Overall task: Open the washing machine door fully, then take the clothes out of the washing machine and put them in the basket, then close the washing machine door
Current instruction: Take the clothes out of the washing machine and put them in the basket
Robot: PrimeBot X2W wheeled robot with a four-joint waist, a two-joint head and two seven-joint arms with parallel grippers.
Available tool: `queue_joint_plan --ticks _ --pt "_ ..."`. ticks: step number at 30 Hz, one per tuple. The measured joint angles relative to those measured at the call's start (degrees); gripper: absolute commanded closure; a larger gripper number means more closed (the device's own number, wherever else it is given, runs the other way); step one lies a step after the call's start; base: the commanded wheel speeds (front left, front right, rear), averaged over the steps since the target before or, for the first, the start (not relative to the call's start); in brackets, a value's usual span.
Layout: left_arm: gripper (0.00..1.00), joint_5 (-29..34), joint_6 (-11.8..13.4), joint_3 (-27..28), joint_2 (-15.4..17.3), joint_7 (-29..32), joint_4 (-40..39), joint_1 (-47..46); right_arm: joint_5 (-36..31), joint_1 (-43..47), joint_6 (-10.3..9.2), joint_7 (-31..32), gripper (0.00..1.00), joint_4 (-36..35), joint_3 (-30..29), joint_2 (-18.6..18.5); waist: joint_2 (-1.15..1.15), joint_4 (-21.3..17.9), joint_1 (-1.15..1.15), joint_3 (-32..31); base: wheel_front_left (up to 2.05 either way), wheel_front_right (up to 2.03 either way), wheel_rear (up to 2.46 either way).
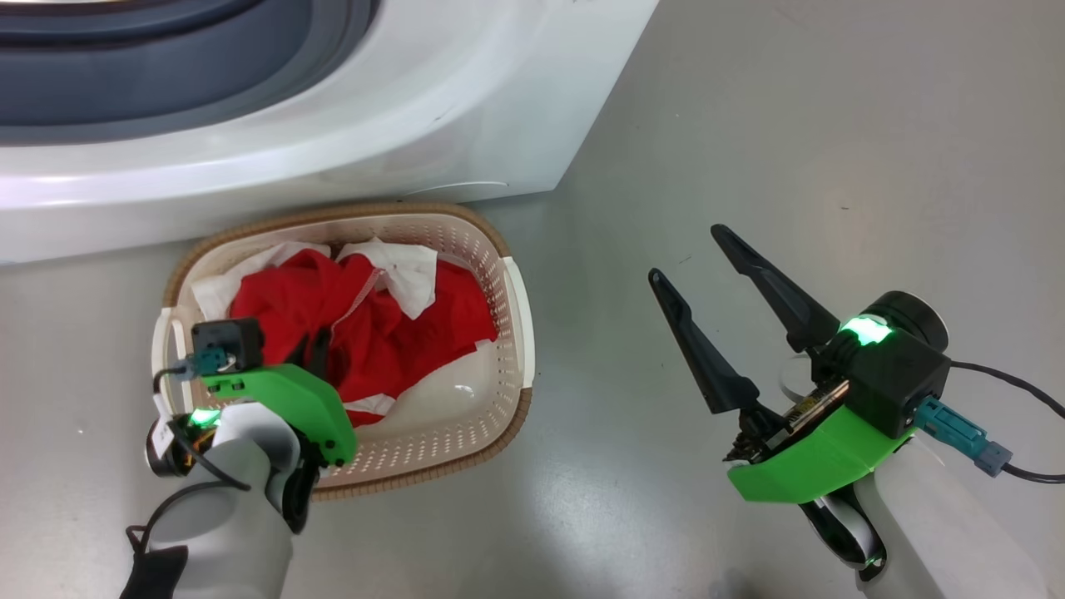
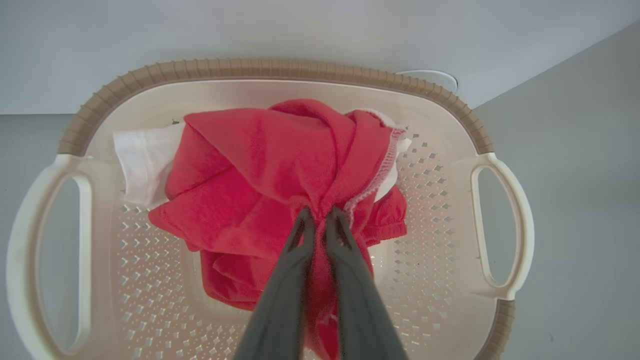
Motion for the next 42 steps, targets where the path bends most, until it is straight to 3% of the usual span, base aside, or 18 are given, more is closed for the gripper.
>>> queue_joint_plan --ticks 2,3,4,11,19,27,42 --pt "0.56 -0.3 0.0 0.0 0.0 -0.8 0.3 0.0 0.0 0.0 0.00 0.0 0.00 0.1 -0.1 0.0 0.00 0.0 0.00 0.1 0.00 0.00 0.00" --pt "0.12 -0.3 0.0 0.0 0.0 -1.3 0.3 0.0 0.0 0.0 0.00 0.0 0.00 0.1 -0.1 0.0 0.00 0.1 0.00 0.0 0.00 0.00 0.00" --pt "0.00 -0.3 0.0 -0.1 0.0 -1.8 0.3 0.0 0.0 0.0 0.00 0.0 0.00 0.2 -0.2 0.0 0.00 0.2 0.00 -0.1 0.00 0.00 0.00" --pt "0.00 -0.3 0.3 -0.1 0.2 -2.7 -2.1 0.1 -0.6 0.0 0.00 0.0 0.00 0.9 -1.3 0.0 0.00 1.5 0.00 -1.7 0.00 0.00 0.00" --pt "0.00 1.2 3.1 7.7 0.8 -2.8 -21.1 7.1 -2.1 0.2 0.00 0.0 0.00 2.0 -5.0 0.4 0.00 3.2 0.00 -4.8 0.00 0.00 0.00" --pt "0.00 6.1 0.9 12.9 0.0 -2.8 -36.7 16.2 -2.1 1.6 0.00 0.0 0.00 2.5 -5.4 0.5 0.00 4.4 0.00 -9.5 0.00 0.00 0.00" --pt "0.00 13.5 -0.5 13.8 -0.5 -3.1 -53.6 28.5 -2.1 7.3 0.00 0.0 0.00 3.3 -7.6 0.6 0.00 5.6 0.00 -19.0 0.00 0.00 0.00"
